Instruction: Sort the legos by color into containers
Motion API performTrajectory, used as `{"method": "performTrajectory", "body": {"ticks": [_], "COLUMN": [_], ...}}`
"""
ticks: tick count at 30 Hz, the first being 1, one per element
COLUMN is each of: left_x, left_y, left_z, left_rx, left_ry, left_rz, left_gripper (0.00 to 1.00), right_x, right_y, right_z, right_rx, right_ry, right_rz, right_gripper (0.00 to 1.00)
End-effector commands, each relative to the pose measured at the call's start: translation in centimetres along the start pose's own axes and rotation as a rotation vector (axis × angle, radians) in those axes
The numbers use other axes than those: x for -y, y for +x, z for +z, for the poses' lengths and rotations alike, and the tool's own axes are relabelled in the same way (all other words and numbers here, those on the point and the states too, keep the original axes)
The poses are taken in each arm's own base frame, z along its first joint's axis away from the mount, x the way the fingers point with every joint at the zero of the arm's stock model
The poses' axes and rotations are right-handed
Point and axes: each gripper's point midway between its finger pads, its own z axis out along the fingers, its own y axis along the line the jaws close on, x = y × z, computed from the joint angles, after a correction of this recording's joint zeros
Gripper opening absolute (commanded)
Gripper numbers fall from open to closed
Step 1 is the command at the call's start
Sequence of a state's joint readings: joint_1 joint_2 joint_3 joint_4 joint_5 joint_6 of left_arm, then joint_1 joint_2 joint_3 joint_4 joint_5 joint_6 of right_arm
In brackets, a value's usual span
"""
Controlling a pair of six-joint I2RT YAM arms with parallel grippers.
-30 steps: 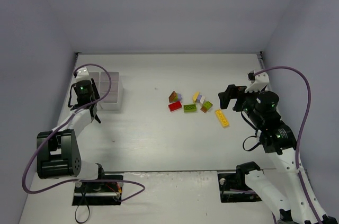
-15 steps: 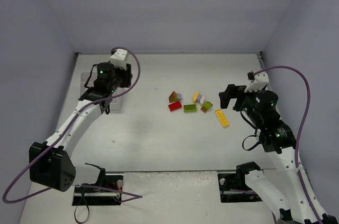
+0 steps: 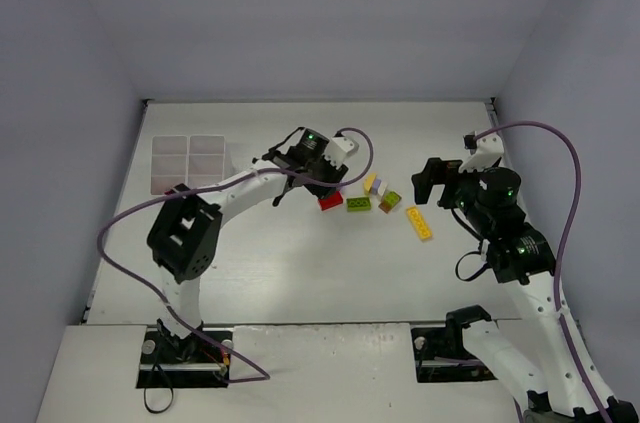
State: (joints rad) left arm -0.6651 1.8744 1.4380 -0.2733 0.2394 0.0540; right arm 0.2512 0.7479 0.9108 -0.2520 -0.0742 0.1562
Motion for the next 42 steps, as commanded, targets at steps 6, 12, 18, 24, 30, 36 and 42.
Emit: {"method": "performTrajectory", "body": {"ticks": [6, 12, 18, 24, 30, 36, 42], "left_x": [1.7, 1.7, 1.9, 2.1, 1.3, -1.4, -7.5], "left_y": [-2.7, -1.1, -0.1, 0.4, -0.9, -3.2, -2.1], "left_z": [2.1, 4.2, 5.2, 5.9, 5.0, 0.1, -8.0], "left_rx": [-0.01, -0.075, -0.112, -0.138, -0.087, 0.067, 0.176], "left_ry": [0.059, 0.051, 0.054, 0.045, -0.021, -0.186, -0.456], "left_rz": [0.065, 0.055, 0.051, 0.055, 0.028, -0.116, -0.476], "left_gripper": [0.39, 0.38, 0.38, 0.38, 0.16, 0.07, 0.01], "right_x": [-0.6, -0.3, -0.2, -0.3, -0.3, -0.7, -1.1], "right_y": [-2.9, -2.6, -2.5, -2.5, -2.6, -3.2, -3.5], "right_z": [-0.9, -1.3, -1.1, -1.1, -1.5, -2.1, -2.2], "right_rx": [0.091, 0.088, 0.084, 0.081, 0.09, 0.11, 0.11], "right_ry": [-0.014, 0.001, 0.003, 0.001, -0.003, -0.019, -0.04], "right_rz": [0.012, 0.013, 0.013, 0.013, 0.016, 0.017, 0.024], "right_gripper": [1.0, 1.0, 1.0, 1.0, 1.0, 1.0, 1.0]}}
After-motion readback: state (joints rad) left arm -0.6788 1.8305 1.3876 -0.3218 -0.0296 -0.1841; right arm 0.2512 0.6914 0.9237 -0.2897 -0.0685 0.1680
